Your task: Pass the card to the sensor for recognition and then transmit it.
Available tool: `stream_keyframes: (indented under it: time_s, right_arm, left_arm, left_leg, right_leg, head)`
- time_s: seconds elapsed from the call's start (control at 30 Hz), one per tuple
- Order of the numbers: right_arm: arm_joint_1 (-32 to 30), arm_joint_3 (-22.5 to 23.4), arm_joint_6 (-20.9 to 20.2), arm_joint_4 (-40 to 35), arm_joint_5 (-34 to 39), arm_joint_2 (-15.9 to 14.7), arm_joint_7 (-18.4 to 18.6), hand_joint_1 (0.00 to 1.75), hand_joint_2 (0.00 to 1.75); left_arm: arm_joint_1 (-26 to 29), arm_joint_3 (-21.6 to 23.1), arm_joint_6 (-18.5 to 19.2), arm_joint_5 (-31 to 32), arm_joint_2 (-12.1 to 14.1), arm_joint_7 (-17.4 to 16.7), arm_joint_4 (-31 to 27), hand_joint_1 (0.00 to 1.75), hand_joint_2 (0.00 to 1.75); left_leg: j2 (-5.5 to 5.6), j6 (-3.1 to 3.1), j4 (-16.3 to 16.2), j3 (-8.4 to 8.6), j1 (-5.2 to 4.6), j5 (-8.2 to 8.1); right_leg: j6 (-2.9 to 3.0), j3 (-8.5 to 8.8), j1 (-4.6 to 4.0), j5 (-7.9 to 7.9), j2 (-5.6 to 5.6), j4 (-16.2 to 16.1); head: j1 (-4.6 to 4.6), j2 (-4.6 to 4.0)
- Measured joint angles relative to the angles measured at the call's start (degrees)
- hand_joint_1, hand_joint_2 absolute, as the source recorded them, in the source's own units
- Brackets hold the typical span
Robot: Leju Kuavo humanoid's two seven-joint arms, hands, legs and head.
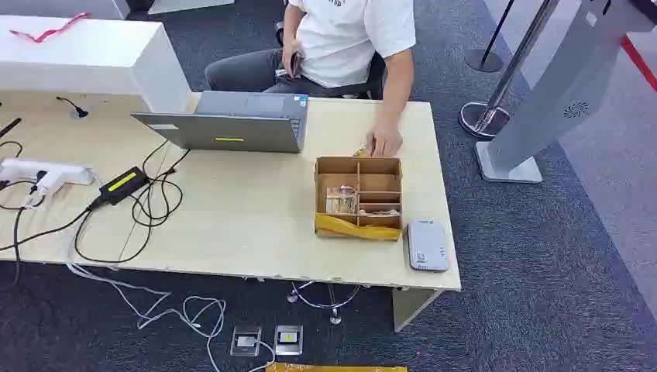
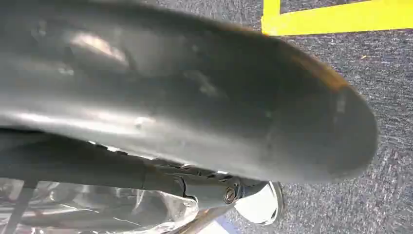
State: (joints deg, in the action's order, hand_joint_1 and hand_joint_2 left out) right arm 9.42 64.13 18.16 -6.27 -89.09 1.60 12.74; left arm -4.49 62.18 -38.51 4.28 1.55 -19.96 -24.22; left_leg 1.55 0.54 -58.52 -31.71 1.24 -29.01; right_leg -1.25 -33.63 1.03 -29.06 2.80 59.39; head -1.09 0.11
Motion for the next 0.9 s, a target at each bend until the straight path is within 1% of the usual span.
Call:
stream_keyframes:
  time_s: [0.9]
  right_arm:
    - [0.1,-0.1,-1.7,0.0,0.0,0.0,1.0,0.0,0.0]
  left_arm:
    - [0.2,-0.7,0.0,3.3,-0.3,-0.4,0.0,0.0,1.75]
  left_leg:
    - [0.0,0.0,0.0,0.0,0.0,0.0]
  right_leg:
    - [0.0,0.0,0.0,0.0,0.0,0.0]
  head:
    - [0.0,0.0]
